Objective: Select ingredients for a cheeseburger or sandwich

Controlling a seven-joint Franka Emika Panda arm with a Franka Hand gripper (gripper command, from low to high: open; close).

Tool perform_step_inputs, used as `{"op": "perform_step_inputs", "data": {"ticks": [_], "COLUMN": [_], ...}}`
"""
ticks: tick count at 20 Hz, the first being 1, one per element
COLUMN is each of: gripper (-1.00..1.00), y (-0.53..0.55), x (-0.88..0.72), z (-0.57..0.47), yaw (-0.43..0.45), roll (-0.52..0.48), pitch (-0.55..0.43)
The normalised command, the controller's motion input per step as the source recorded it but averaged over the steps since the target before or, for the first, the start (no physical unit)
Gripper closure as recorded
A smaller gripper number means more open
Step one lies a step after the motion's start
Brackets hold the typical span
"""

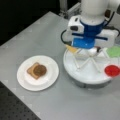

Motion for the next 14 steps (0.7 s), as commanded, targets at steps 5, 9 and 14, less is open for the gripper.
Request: {"op": "perform_step_inputs", "data": {"ticks": [5, 9, 14], "gripper": [-1.00, -1.00, -1.00], "y": [-0.12, -0.17, -0.28], "x": [0.17, 0.24, 0.27], "z": [0.19, 0.29, 0.23], "yaw": [-0.483, -0.290, -0.137], "roll": [0.151, 0.108, 0.151], "pitch": [0.170, 0.200, 0.218]}}
